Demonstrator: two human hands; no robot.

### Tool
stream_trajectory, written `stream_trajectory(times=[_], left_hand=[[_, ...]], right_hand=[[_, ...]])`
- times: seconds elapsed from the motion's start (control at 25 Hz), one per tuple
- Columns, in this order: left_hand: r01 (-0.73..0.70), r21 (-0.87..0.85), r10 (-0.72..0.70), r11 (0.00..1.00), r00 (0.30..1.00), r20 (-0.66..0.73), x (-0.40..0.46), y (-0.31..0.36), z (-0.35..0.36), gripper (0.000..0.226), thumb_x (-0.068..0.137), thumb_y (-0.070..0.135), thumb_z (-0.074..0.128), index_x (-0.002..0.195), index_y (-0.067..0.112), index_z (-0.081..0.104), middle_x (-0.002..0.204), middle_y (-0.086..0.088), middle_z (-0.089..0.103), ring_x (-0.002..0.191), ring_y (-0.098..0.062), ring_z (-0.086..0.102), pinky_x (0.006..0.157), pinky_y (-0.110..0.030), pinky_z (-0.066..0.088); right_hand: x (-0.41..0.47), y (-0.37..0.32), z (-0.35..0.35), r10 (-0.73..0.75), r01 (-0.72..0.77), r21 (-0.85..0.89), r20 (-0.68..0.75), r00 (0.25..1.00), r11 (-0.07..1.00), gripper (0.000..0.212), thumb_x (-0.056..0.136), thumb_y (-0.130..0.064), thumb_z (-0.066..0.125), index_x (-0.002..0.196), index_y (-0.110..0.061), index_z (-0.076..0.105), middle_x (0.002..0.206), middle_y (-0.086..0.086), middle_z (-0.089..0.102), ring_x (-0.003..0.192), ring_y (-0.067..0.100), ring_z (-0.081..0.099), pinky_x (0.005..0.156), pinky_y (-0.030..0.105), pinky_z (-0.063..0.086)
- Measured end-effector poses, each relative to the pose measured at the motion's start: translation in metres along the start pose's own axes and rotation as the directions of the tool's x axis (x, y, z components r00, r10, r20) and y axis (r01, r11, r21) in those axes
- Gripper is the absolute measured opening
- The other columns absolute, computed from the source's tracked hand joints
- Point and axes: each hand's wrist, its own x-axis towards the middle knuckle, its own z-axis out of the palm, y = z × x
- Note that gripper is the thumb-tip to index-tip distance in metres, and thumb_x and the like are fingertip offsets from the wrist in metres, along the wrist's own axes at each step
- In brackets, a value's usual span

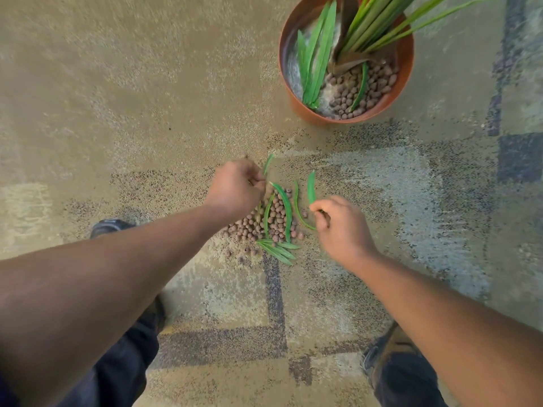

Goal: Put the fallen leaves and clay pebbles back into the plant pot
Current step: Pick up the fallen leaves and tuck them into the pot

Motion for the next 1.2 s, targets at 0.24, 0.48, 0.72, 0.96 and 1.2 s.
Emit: stream_trajectory(times=[0.24, 0.48, 0.72, 0.96, 1.2], left_hand=[[-0.089, -0.374, 0.09, 0.923, 0.996, -0.016, -0.005, 0.06, -0.038, 0.012, 0.089, -0.006, 0.069, 0.092, 0.005, 0.067, 0.089, -0.008, 0.07, 0.073, -0.014, 0.066, 0.072, -0.028, 0.063], [-0.2, -0.505, 0.156, 0.84, 0.98, -0.127, 0.028, 0.124, -0.054, 0.017, 0.09, -0.007, 0.067, 0.091, 0.01, 0.07, 0.097, -0.009, 0.073, 0.08, -0.022, 0.074, 0.073, -0.038, 0.065], [-0.181, -0.28, 0.104, 0.943, 0.958, -0.269, 0.074, 0.155, -0.044, 0.031, 0.091, -0.004, 0.066, 0.078, 0.024, 0.069, 0.091, 0.001, 0.073, 0.082, -0.017, 0.074, 0.066, -0.031, 0.065], [-0.383, 0.118, 0.398, 0.916, 0.9, -0.175, 0.053, 0.126, -0.04, 0.028, 0.097, 0.009, 0.065, 0.122, 0.02, 0.07, 0.127, 0.001, 0.068, 0.116, -0.014, 0.064, 0.103, -0.029, 0.054], [-0.558, 0.66, 0.549, 0.504, 0.796, 0.254, 0.043, 0.084, -0.031, 0.066, 0.101, 0.048, 0.05, 0.158, 0.022, 0.03, 0.168, -0.005, 0.023, 0.157, -0.031, 0.003, 0.125, -0.059, 0.005]], right_hand=[[0.009, -0.039, -0.045, 0.076, 0.094, 0.42, -0.371, 0.926, 0.902, 0.026, 0.09, 0.006, 0.063, 0.099, -0.018, 0.068, 0.096, -0.002, 0.064, 0.074, 0.007, 0.057, 0.066, 0.026, 0.056], [0.059, -0.068, -0.105, 0.313, 0.049, 0.622, -0.458, 0.832, 0.781, 0.032, 0.092, 0.005, 0.063, 0.101, -0.025, 0.063, 0.088, -0.011, 0.059, 0.064, -0.007, 0.052, 0.062, 0.018, 0.052], [0.108, -0.067, -0.13, 0.45, -0.187, 0.624, -0.293, 0.844, 0.759, 0.03, 0.092, 0.002, 0.064, 0.106, -0.025, 0.067, 0.099, -0.009, 0.068, 0.095, 0.011, 0.069, 0.088, 0.033, 0.063], [0.098, -0.067, -0.118, 0.385, -0.19, 0.503, -0.318, 0.866, 0.843, 0.034, 0.097, -0.006, 0.063, 0.126, -0.024, 0.065, 0.119, -0.002, 0.068, 0.096, 0.007, 0.067, 0.086, 0.028, 0.06], [0.097, -0.085, -0.105, 0.231, -0.098, 0.37, -0.336, 0.913, 0.924, 0.03, 0.1, -0.024, 0.06, 0.129, -0.019, 0.067, 0.121, -0.001, 0.072, 0.111, 0.016, 0.068, 0.1, 0.041, 0.056]])
